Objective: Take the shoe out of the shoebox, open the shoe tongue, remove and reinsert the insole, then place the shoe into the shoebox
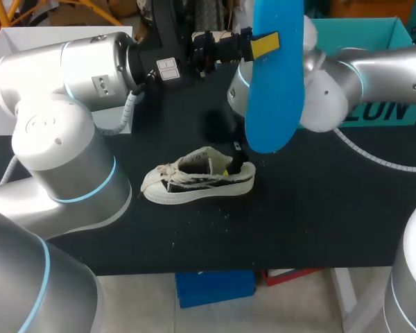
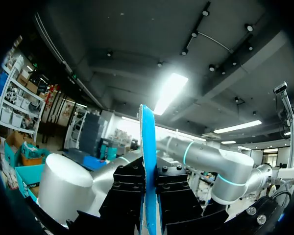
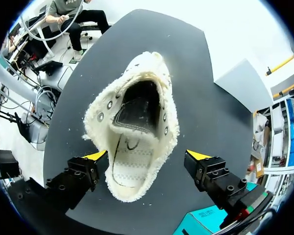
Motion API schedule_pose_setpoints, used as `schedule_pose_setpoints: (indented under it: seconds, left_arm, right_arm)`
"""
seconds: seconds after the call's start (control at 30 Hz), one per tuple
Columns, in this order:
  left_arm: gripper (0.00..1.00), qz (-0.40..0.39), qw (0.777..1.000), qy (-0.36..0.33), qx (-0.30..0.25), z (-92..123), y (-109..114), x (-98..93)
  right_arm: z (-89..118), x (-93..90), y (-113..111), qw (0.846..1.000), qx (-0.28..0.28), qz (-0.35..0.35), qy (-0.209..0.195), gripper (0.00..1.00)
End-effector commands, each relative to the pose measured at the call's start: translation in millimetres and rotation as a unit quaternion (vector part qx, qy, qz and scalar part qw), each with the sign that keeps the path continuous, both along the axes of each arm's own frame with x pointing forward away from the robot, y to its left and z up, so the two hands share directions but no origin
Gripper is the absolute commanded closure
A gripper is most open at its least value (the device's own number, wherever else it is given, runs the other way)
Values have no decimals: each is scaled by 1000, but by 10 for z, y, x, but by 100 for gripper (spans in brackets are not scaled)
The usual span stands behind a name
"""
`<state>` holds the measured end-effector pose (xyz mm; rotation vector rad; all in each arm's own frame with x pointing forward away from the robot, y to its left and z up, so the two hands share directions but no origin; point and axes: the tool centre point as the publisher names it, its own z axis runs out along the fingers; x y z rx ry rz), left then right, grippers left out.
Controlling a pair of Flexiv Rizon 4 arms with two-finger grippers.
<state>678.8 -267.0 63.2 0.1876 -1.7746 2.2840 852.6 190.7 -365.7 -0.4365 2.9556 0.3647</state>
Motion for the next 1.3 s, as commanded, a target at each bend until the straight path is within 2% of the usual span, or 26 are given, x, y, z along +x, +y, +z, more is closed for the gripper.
schedule_pose_setpoints:
  seconds: [0.03,0.43,0.6,0.63,0.67,0.7,0.73,1.3]
  left_arm:
    - [100,2,1000,0,1,5,-24,-3]
    - [100,2,1000,0,1,5,-24,-3]
    - [100,2,1000,0,1,5,-24,-3]
    - [100,2,1000,0,1,5,-24,-3]
    - [100,2,1000,0,1,5,-24,-3]
    - [100,2,1000,0,1,5,-24,-3]
    - [100,2,1000,0,1,5,-24,-3]
    - [100,2,1000,0,1,5,-24,-3]
  right_arm:
    - [-4,47,146,995,-95,-9,-22,0]
    - [-53,54,404,996,-91,11,-14,0]
    - [-82,71,424,996,-90,17,-7,0]
    - [-101,78,410,996,-90,18,-4,55]
    - [-118,84,391,996,-91,16,0,88]
    - [-136,87,372,995,-95,16,7,100]
    - [-161,87,350,995,-95,16,17,100]
    - [-161,87,350,995,-95,16,17,100]
